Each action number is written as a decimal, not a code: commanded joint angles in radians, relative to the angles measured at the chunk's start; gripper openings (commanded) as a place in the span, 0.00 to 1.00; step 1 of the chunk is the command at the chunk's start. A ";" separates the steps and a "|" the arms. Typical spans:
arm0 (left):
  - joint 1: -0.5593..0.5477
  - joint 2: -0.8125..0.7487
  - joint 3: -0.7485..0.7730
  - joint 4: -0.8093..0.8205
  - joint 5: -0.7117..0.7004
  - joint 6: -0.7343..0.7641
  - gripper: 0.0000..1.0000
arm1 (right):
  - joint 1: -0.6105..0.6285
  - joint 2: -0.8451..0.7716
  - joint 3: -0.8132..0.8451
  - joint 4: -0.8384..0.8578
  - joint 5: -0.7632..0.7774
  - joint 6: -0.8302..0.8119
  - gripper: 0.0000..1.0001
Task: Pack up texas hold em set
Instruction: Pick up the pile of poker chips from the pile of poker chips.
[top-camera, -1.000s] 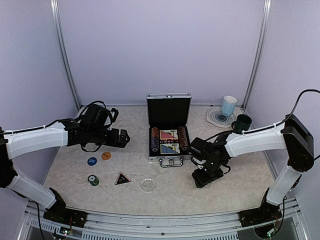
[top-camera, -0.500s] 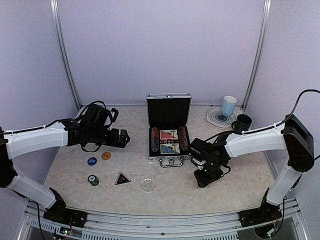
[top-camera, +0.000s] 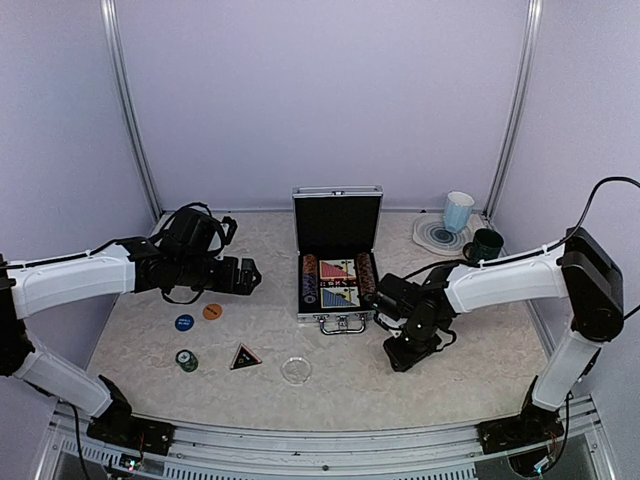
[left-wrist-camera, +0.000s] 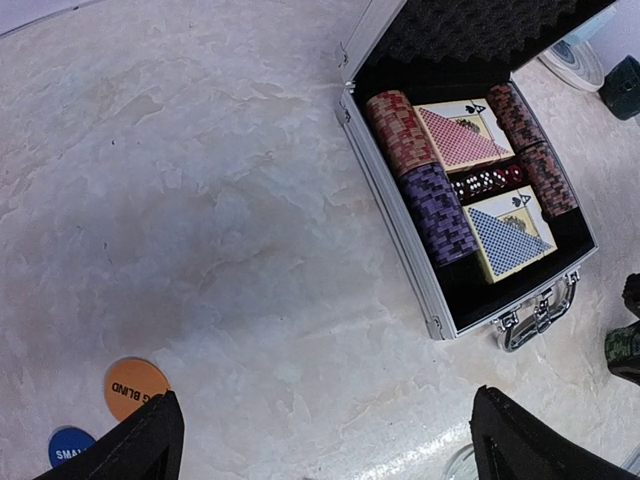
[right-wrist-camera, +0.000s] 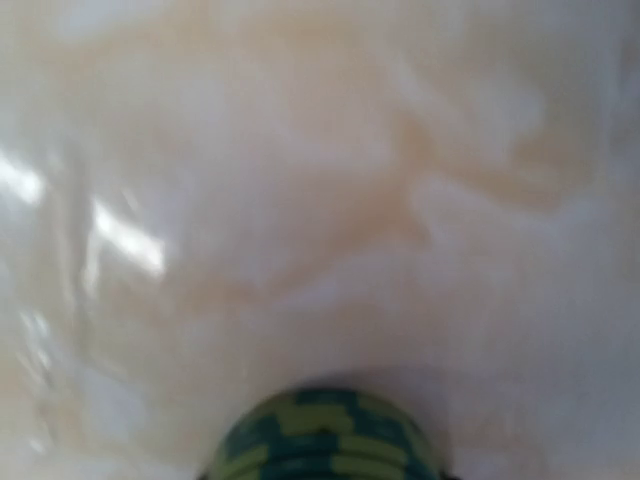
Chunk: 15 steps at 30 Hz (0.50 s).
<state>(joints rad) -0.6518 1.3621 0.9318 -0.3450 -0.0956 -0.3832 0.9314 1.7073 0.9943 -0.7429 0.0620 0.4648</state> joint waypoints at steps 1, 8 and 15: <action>-0.014 -0.021 0.007 0.025 0.026 -0.049 0.99 | 0.011 0.045 0.041 0.058 0.038 -0.055 0.00; -0.073 -0.009 -0.024 0.087 0.041 -0.130 0.99 | 0.011 0.040 0.111 0.057 0.023 -0.121 0.00; -0.101 0.038 -0.035 0.190 0.124 -0.201 0.99 | 0.011 0.037 0.170 0.022 0.014 -0.172 0.00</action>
<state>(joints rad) -0.7410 1.3693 0.9058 -0.2474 -0.0307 -0.5320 0.9318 1.7493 1.1282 -0.7120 0.0753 0.3359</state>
